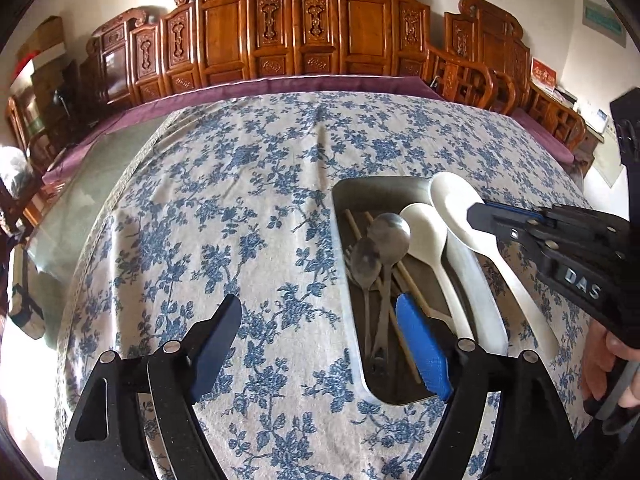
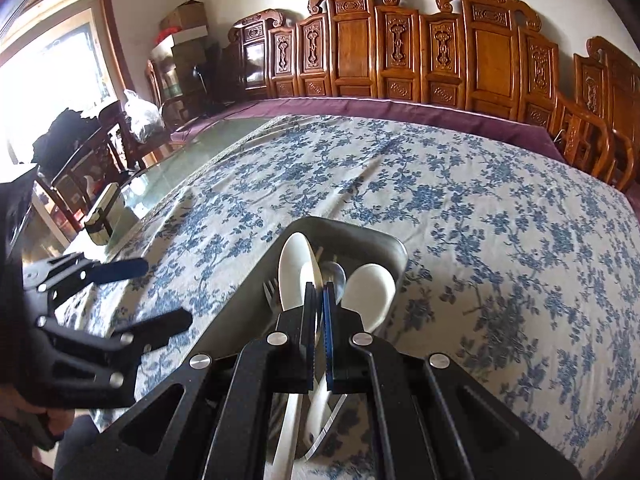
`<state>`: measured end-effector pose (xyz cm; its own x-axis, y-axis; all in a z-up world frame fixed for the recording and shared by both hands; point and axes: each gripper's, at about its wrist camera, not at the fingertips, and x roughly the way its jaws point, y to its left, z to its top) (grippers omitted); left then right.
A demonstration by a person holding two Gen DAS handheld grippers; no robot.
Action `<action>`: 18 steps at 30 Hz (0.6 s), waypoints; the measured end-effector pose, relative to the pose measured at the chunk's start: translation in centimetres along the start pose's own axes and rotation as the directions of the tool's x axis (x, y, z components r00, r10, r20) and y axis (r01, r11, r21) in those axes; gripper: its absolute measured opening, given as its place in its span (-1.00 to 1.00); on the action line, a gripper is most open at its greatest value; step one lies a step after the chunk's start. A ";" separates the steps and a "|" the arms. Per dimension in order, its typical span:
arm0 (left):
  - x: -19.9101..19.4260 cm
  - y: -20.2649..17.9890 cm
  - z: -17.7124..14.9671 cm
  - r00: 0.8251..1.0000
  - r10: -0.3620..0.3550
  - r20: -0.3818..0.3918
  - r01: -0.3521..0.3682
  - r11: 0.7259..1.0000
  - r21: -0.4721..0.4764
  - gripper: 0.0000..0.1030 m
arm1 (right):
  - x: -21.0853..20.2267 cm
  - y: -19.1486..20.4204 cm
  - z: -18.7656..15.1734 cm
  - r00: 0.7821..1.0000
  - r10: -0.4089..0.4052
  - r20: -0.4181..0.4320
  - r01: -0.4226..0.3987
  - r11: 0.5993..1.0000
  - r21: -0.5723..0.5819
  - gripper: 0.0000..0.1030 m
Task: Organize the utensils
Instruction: 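Lower the white spoon into the tray and open the right gripper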
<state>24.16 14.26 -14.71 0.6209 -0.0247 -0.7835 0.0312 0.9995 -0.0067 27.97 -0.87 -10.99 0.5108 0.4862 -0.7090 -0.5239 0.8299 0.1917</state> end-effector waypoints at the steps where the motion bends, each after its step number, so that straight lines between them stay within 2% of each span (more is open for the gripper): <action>1: 0.1 0.3 -0.1 1.000 0.000 -0.002 0.000 1.000 -0.006 0.49 | 0.5 0.1 0.2 1.000 0.003 -0.004 -0.003 1.000 0.007 -0.91; 9: 0.7 1.4 -0.3 1.000 0.007 -0.016 -0.007 1.000 -0.030 0.51 | 4.2 -0.2 0.4 0.999 0.012 -0.049 -0.010 0.999 0.051 -0.91; 18: 0.8 1.3 -0.6 1.000 0.010 -0.020 -0.011 1.000 -0.030 0.51 | 5.5 -0.1 0.2 0.998 0.028 -0.049 -0.024 0.997 0.070 -0.80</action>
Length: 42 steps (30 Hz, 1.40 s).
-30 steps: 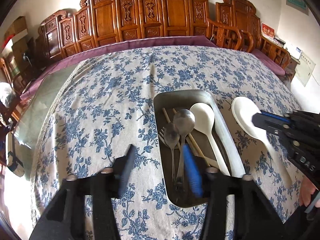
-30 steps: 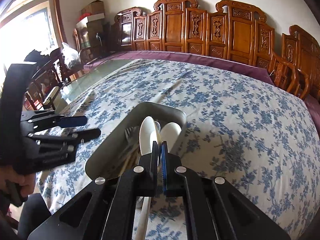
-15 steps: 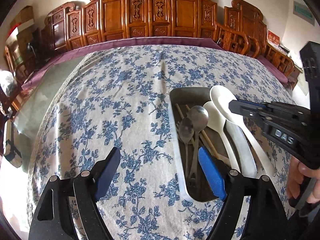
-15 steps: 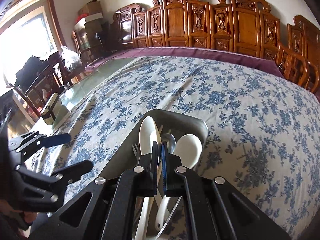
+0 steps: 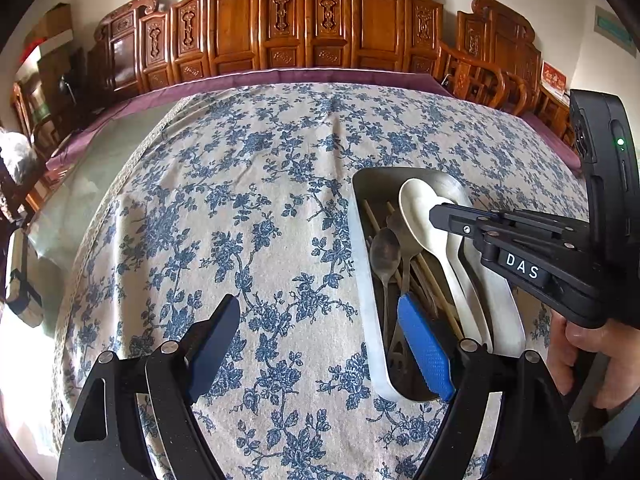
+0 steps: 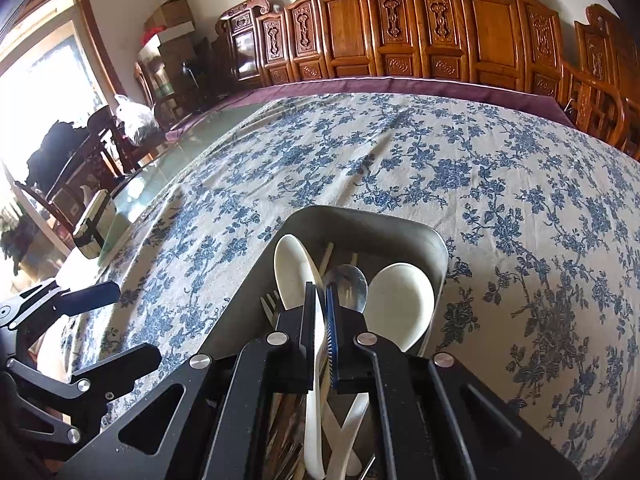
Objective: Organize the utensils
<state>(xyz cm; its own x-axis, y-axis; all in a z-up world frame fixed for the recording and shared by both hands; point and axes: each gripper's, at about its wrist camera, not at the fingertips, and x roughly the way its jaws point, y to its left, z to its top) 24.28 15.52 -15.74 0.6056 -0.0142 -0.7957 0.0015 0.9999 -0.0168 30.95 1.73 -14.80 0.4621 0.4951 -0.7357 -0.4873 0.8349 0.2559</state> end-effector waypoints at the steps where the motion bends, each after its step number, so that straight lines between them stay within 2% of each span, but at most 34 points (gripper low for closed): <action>1: 0.0 0.0 0.0 1.000 -0.001 0.001 0.001 1.000 0.000 0.51 | -0.1 -0.1 -0.1 1.000 -0.005 0.003 0.005 1.000 -0.006 -0.72; 3: -0.2 -0.2 0.1 1.000 -0.002 0.005 0.002 1.000 0.003 0.52 | -0.6 -0.2 -0.2 1.000 -0.011 0.018 0.011 1.000 -0.012 -0.55; 8: -0.8 -1.2 0.2 1.000 0.000 0.017 0.000 1.000 0.013 0.60 | -2.9 -0.8 -0.8 0.999 -0.018 0.048 0.019 1.000 -0.019 -0.51; 12: -1.6 -2.4 0.3 1.000 0.006 0.025 -0.006 1.000 0.027 0.68 | -5.9 -1.3 -1.9 0.994 -0.054 0.095 0.058 0.998 -0.036 -0.21; 14: -2.0 -3.0 0.3 1.000 0.004 0.028 -0.005 0.999 0.032 0.68 | -7.5 -1.8 -2.5 0.992 -0.062 0.109 0.065 0.997 -0.032 -0.16; 16: -2.6 -3.7 0.2 0.999 0.000 0.036 -0.001 0.999 0.036 0.73 | -9.0 -2.1 -3.1 0.990 -0.077 0.121 0.081 0.996 -0.030 -0.02; 18: -3.4 -4.7 0.0 0.999 -0.013 0.052 0.011 0.999 0.037 0.79 | -11.1 -2.6 -3.9 0.985 -0.102 0.141 0.106 0.994 -0.022 0.31; 24: -5.5 -7.6 -0.5 0.997 -0.023 0.072 0.021 0.999 0.035 0.85 | -16.6 -3.8 -6.3 0.967 -0.178 0.182 0.178 0.984 0.018 0.83; 27: -6.7 -9.1 -1.2 0.996 -0.020 0.081 0.018 1.000 0.026 0.85 | -19.2 -4.3 -7.6 0.955 -0.223 0.197 0.221 0.975 0.034 0.95; 32: -8.7 -11.6 -3.3 0.996 -0.046 0.081 0.045 0.999 0.014 0.85 | -22.9 -5.3 -9.6 0.943 -0.267 0.199 0.256 0.964 0.078 0.95; 35: -9.8 -13.1 -4.2 0.996 -0.046 0.080 0.044 0.999 0.020 0.85 | -25.1 -5.5 -10.7 0.927 -0.314 0.204 0.304 0.949 0.079 0.95; 40: -12.6 -15.3 -5.0 0.993 -0.050 0.106 0.046 0.998 0.039 0.85 | -28.8 -6.2 -12.3 0.910 -0.347 0.226 0.330 0.938 0.108 0.95; 42: -14.4 -16.2 -4.8 0.989 -0.053 0.141 0.046 0.997 0.055 0.85 | -30.6 -6.3 -12.7 0.899 -0.356 0.256 0.335 0.934 0.120 0.95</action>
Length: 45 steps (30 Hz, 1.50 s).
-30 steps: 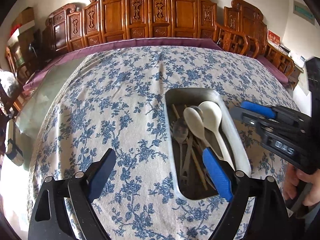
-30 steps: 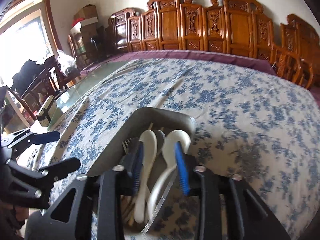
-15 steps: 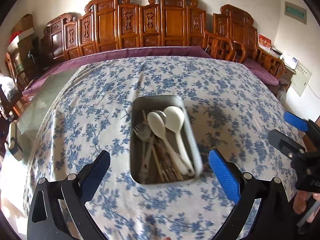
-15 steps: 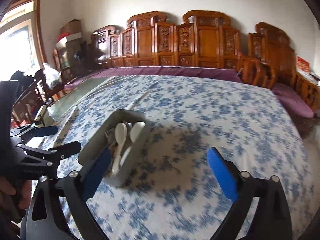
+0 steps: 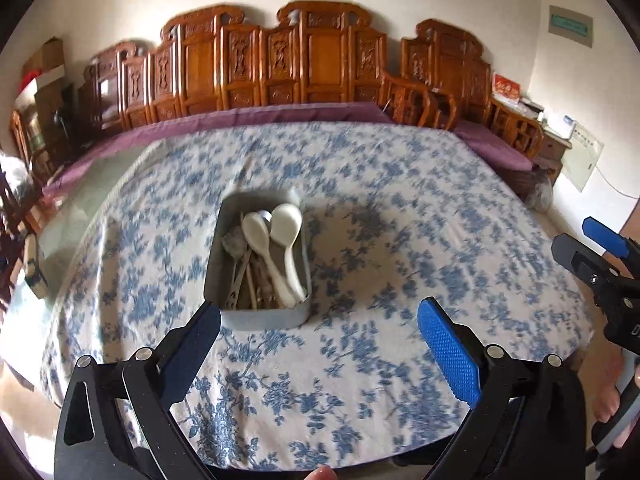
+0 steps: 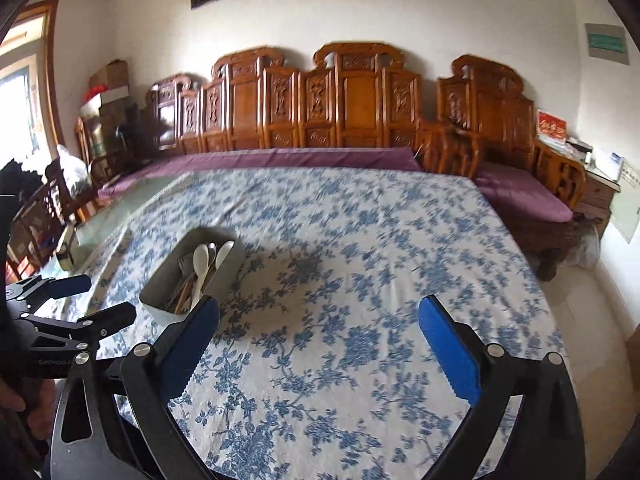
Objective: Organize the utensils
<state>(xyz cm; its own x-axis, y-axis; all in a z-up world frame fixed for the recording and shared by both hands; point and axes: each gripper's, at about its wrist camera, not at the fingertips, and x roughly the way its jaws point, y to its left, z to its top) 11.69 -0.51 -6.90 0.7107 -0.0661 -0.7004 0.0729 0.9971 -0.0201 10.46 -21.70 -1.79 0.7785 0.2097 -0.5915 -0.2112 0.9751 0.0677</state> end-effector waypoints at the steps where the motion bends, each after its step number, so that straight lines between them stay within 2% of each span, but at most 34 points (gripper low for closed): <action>1: -1.2 -0.5 0.4 1.000 0.008 0.027 -0.008 1.000 0.011 0.85 | -1.1 -0.4 0.2 1.000 -0.005 0.023 0.004 1.000 0.004 0.95; 9: -9.1 -2.6 2.8 0.984 0.007 0.180 -0.012 1.000 0.025 0.85 | -8.2 -0.6 2.6 0.983 -0.026 0.179 0.025 1.000 0.008 0.95; 15: -12.6 -3.0 2.6 0.973 0.007 0.232 -0.010 1.000 0.012 0.85 | -12.0 -0.4 3.4 0.967 -0.021 0.253 0.020 1.000 0.007 0.95; 19: -14.1 -2.9 2.4 0.966 0.019 0.257 -0.019 1.000 -0.004 0.85 | -13.2 -0.1 3.5 0.964 -0.018 0.265 0.017 1.000 0.005 0.95; 45: -14.5 -2.6 1.7 0.963 0.037 0.269 -0.033 0.999 -0.017 0.85 | -13.7 0.4 3.3 0.963 -0.008 0.268 0.007 1.000 0.005 0.95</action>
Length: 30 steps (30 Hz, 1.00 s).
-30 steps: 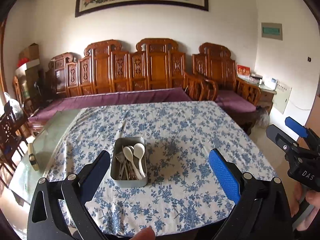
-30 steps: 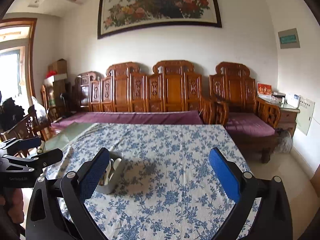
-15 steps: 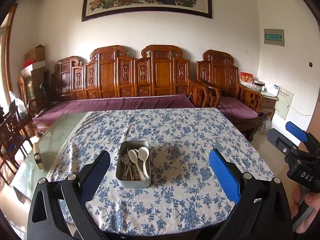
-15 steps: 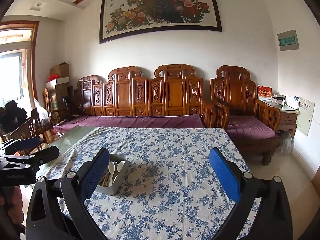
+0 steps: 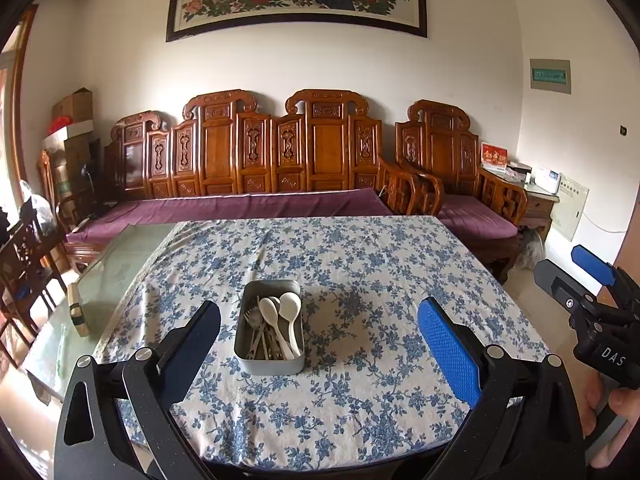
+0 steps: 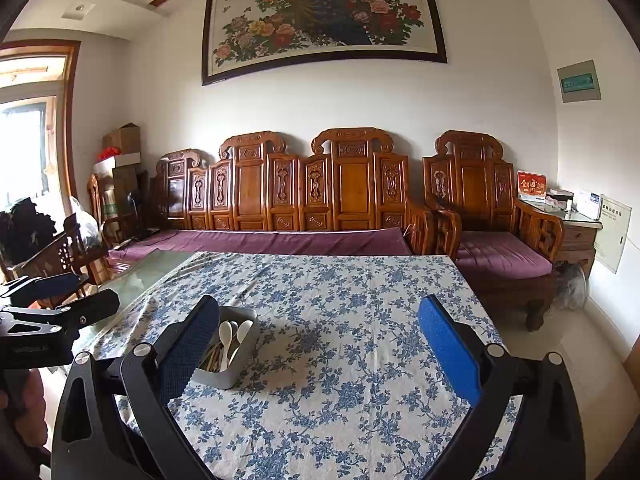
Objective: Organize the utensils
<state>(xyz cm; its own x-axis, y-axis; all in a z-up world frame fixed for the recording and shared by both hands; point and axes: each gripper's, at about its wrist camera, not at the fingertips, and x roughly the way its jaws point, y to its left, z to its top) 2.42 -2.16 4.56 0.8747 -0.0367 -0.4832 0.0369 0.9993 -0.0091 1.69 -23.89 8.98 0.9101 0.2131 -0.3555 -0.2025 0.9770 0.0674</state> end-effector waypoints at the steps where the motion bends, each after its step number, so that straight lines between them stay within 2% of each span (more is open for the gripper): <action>1: 0.0 -0.1 0.0 1.000 0.000 -0.001 0.000 1.000 0.001 0.85 | 0.0 0.0 0.0 1.000 0.000 -0.001 0.000 1.000 0.000 0.95; 30: -0.1 -0.3 -0.1 1.000 -0.004 0.002 0.004 1.000 0.000 0.85 | 0.2 0.1 -0.3 1.000 0.001 -0.005 -0.001 1.000 0.001 0.95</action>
<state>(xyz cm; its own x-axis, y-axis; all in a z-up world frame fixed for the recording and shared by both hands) 2.24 -2.46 4.53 0.8755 -0.0404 -0.4815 0.0400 0.9991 -0.0110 1.73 -23.74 8.67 0.9083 0.2136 -0.3597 -0.2024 0.9769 0.0689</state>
